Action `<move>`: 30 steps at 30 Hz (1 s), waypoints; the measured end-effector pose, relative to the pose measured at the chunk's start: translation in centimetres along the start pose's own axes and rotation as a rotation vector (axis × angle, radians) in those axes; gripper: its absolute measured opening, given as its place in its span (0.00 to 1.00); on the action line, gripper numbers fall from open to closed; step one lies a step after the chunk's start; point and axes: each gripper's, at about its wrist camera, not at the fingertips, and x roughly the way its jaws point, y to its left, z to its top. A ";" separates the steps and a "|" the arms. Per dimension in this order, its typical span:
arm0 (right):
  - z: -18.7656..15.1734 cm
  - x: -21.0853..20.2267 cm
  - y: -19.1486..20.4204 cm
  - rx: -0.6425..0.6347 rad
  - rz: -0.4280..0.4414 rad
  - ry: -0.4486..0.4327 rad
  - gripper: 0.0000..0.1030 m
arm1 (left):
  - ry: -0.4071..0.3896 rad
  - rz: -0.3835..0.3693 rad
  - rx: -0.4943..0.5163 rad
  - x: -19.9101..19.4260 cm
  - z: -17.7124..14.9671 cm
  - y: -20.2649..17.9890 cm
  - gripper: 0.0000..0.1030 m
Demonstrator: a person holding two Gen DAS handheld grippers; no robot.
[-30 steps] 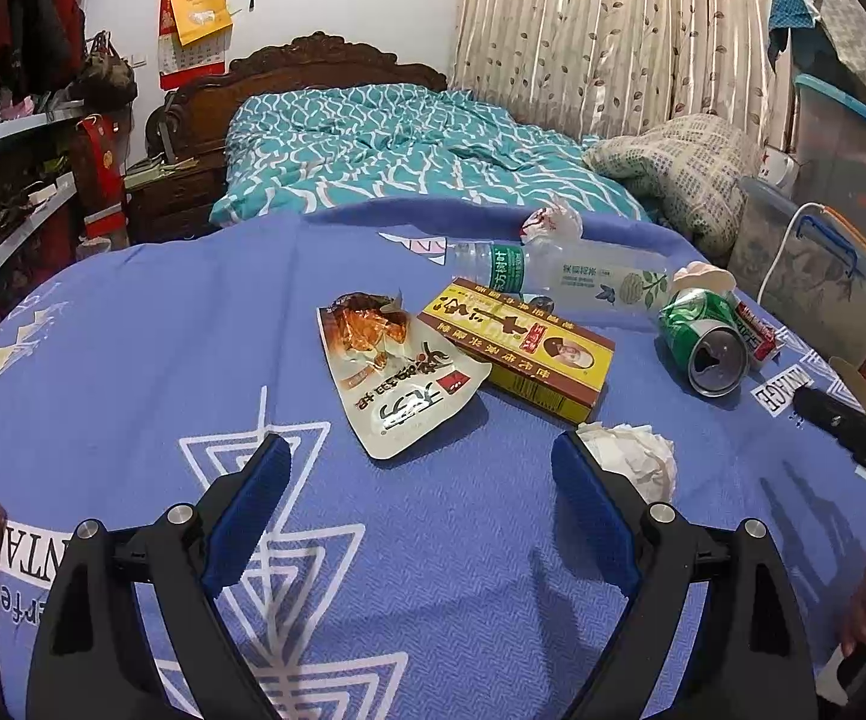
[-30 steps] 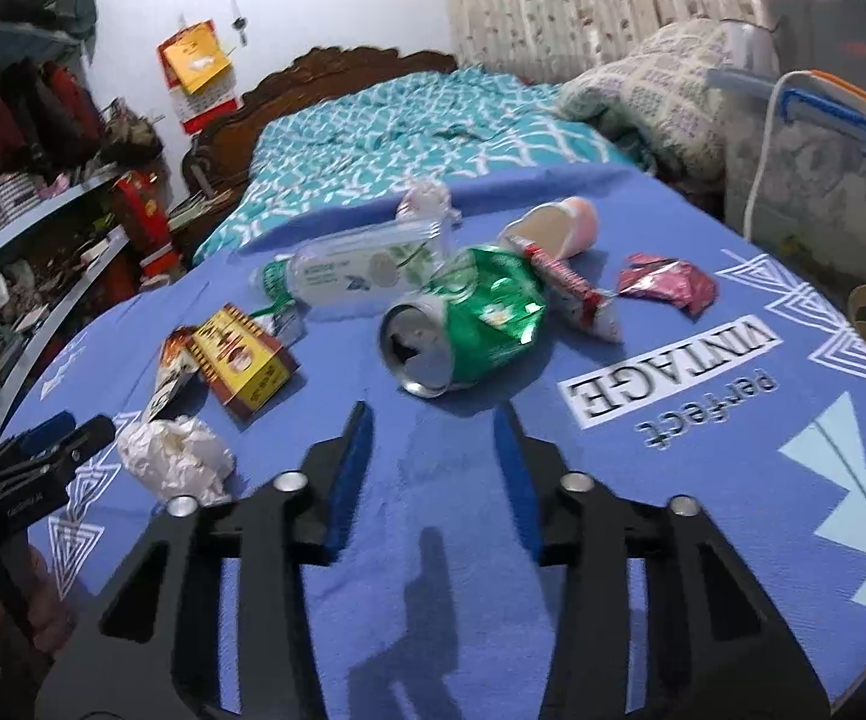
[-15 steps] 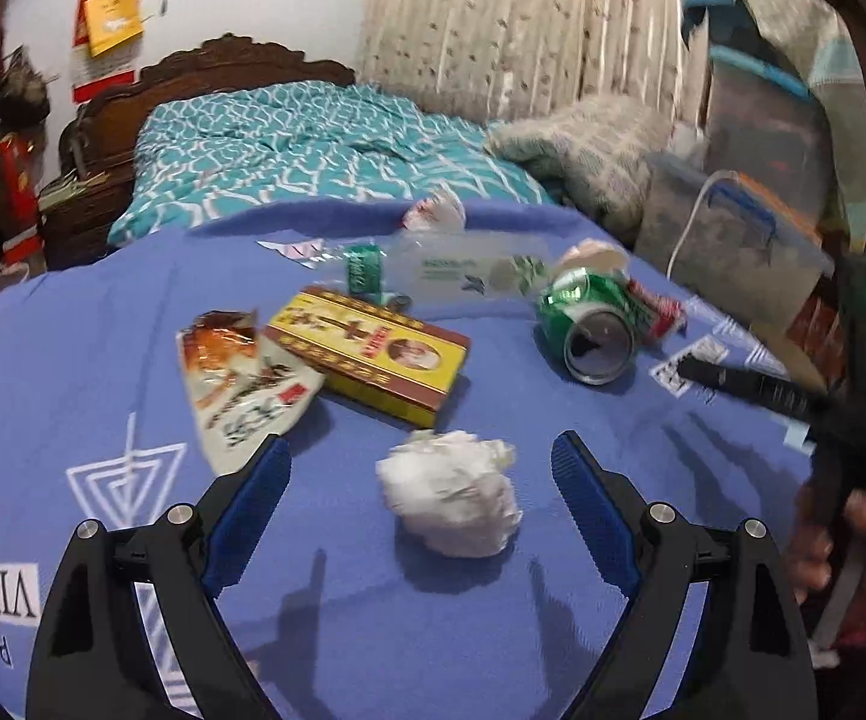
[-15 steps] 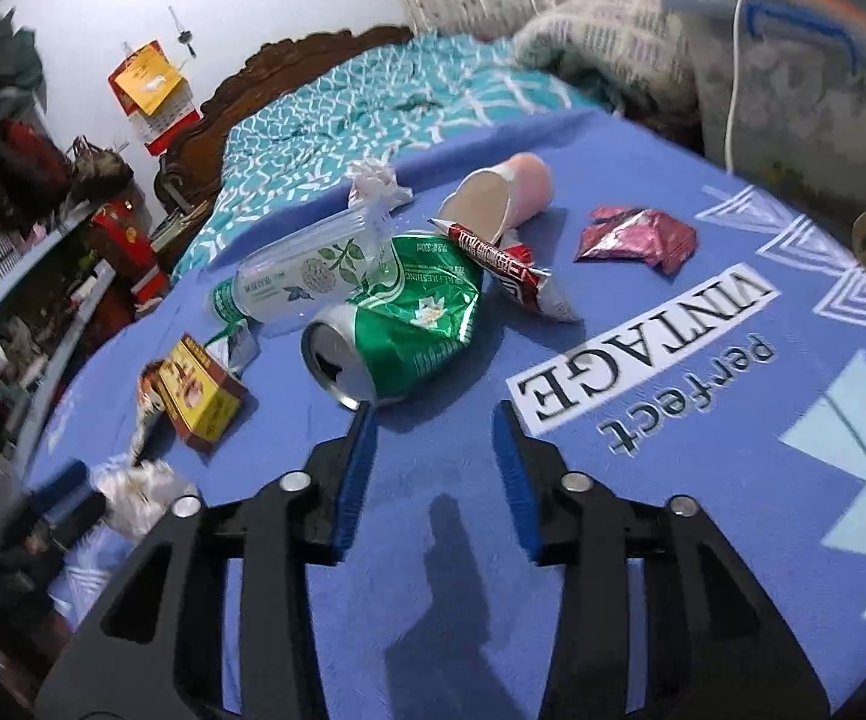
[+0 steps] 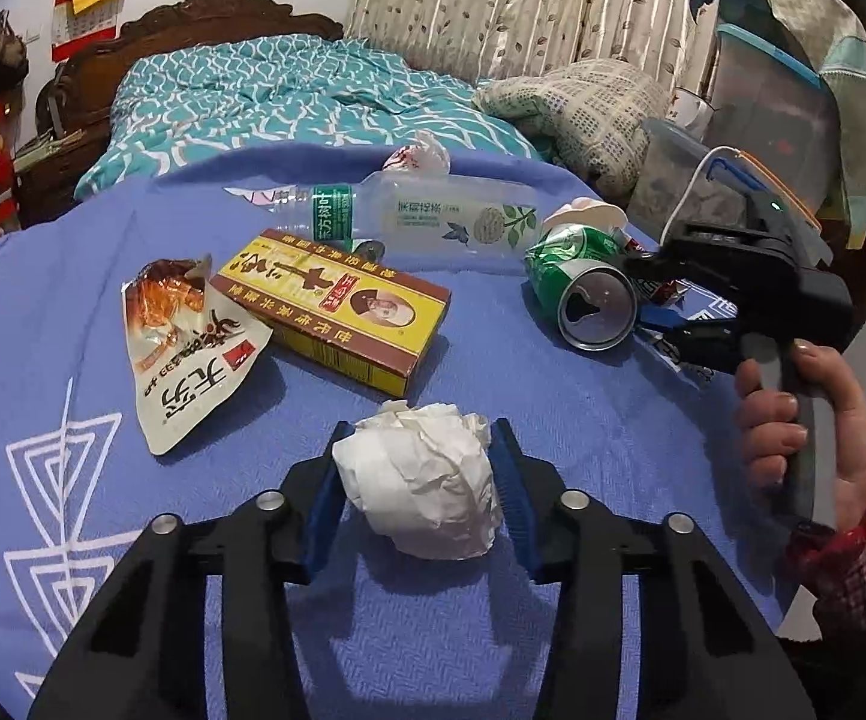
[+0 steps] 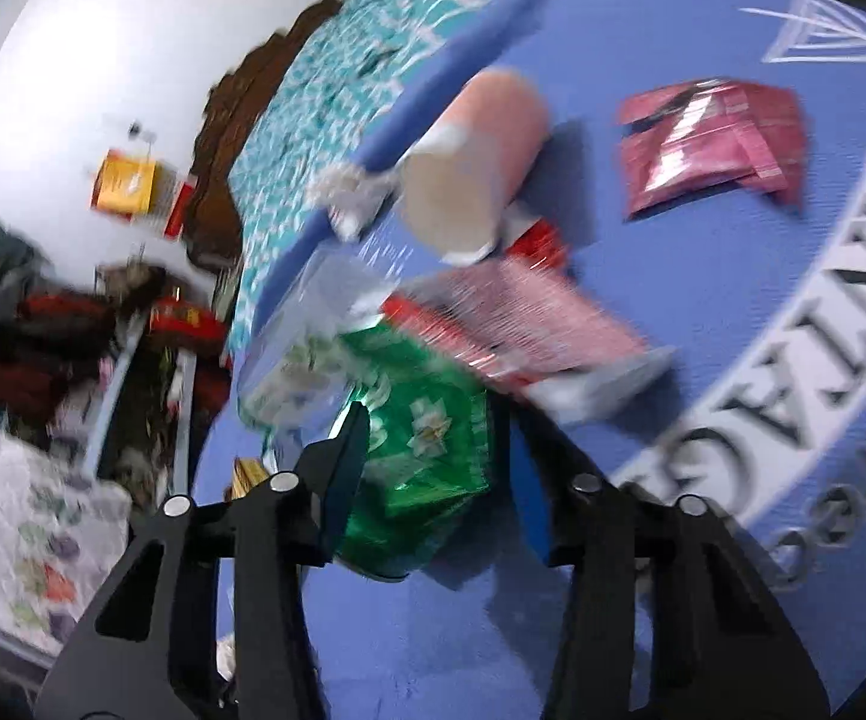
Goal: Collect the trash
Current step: 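Grasp the crumpled white paper with the left tool while the right tool grasps the green can, then carry the paper and green can to the beige bin and release both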
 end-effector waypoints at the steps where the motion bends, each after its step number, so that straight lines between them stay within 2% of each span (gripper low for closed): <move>1: -0.5 0.6 0.6 -0.019 0.011 0.019 0.22 | 0.000 0.001 0.009 0.0 0.0 -0.2 0.39; 3: -1.7 1.2 1.1 -0.027 0.048 0.040 0.21 | -0.005 0.009 0.026 -0.1 -0.1 -0.5 0.38; 5: -2.9 0.5 1.8 -0.059 0.056 0.024 0.20 | -0.008 0.005 0.021 -0.1 -0.1 -0.5 0.37; 11: -6.3 -5.9 3.6 -0.192 0.068 -0.069 0.18 | -0.029 -0.029 0.014 -0.8 -0.2 -0.6 0.37; 15: -6.7 -10.9 1.6 -0.193 0.037 -0.151 0.18 | -0.021 -0.132 0.020 -1.0 0.2 -2.8 0.37; 18: -6.4 -14.2 -1.4 -0.137 0.026 -0.212 0.18 | -0.021 -0.202 0.085 -0.9 1.0 -6.2 0.37; 21: -5.8 -16.8 -4.2 -0.081 0.017 -0.264 0.18 | -0.013 -0.239 0.151 -0.1 1.7 -9.5 0.37; 24: -5.4 -18.6 -7.5 -0.024 -0.007 -0.296 0.18 | 0.044 -0.304 0.205 2.4 2.6 -13.6 0.37; 27: -5.0 -20.1 -10.4 0.034 -0.004 -0.319 0.18 | 0.094 -0.323 0.256 5.2 3.7 -16.7 0.37; 30: -3.5 -23.1 -12.6 0.047 -0.033 -0.405 0.18 | 0.129 -0.394 0.304 7.9 5.7 -21.4 0.37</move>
